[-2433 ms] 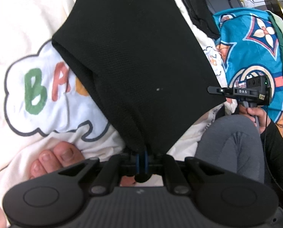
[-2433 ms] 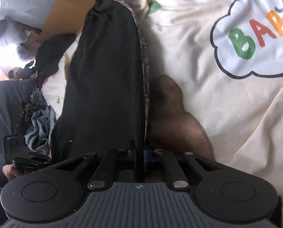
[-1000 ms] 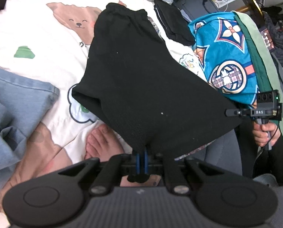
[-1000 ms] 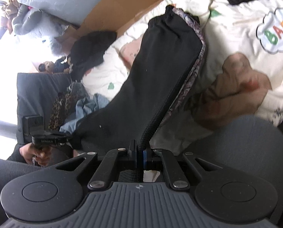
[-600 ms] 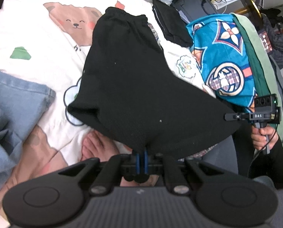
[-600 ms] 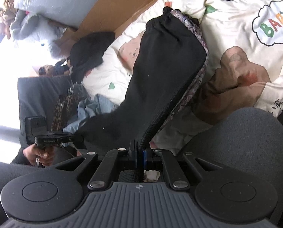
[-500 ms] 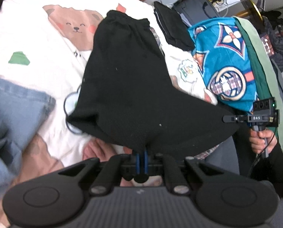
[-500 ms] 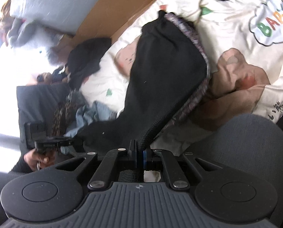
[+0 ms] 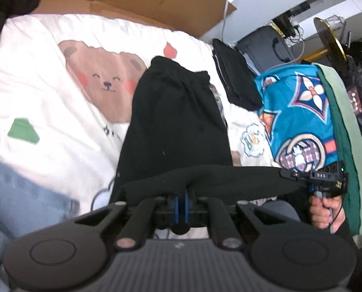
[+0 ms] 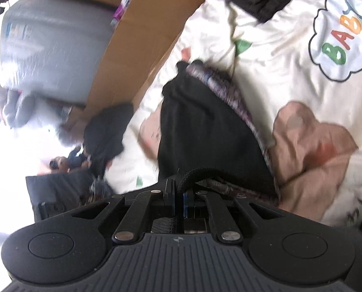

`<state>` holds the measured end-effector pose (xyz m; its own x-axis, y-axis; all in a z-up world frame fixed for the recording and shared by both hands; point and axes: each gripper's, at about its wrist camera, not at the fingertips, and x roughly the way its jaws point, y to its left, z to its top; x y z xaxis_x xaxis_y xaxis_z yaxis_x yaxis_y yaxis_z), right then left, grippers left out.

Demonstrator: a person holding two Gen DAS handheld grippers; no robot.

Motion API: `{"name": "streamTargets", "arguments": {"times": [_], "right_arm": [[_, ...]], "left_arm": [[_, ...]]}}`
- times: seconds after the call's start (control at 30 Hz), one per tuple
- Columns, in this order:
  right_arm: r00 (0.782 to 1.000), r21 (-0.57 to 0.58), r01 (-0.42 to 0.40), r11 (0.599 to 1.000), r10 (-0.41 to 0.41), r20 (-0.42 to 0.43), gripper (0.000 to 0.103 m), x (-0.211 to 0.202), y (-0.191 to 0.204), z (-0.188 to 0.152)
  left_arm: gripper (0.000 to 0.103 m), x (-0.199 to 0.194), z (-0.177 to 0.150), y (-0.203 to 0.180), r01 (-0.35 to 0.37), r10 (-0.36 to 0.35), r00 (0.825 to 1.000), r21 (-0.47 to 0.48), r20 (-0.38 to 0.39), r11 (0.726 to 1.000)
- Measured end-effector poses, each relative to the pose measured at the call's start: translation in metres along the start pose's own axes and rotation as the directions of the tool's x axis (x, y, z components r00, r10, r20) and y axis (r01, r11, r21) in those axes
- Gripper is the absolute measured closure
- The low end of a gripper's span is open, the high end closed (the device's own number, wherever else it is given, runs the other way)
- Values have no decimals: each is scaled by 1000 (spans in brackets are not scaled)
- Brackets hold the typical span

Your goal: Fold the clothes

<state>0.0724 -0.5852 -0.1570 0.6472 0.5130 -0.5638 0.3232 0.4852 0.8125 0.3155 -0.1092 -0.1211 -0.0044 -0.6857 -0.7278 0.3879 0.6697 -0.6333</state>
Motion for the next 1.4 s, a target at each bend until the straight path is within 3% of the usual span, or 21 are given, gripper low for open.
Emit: {"name": "streamTargets", "arguments": {"times": [0.33, 0.7, 0.8, 0.97, 1.13, 1.4], "right_arm": [[982, 169, -131, 977, 104, 159, 99, 51, -44, 38], [961, 296, -211, 932, 142, 238, 98, 85, -68, 66], [961, 287, -190, 939, 117, 251, 98, 91, -65, 69], [938, 284, -258, 923, 170, 301, 98, 86, -64, 75], [944, 287, -238, 928, 152, 291, 98, 93, -65, 81], [931, 236, -244, 941, 160, 327, 98, 92, -50, 89]], "left_arm": [[98, 27, 41, 23, -31, 35, 998, -64, 53, 997], [98, 51, 82, 23, -115, 115, 993, -36, 9, 993], [98, 55, 92, 19, -144, 143, 990, -10, -11, 990], [98, 53, 105, 15, -140, 140, 990, -13, 4, 990], [98, 58, 116, 16, -153, 153, 988, -9, -3, 988], [98, 77, 140, 25, -175, 175, 985, -14, -5, 985]]}}
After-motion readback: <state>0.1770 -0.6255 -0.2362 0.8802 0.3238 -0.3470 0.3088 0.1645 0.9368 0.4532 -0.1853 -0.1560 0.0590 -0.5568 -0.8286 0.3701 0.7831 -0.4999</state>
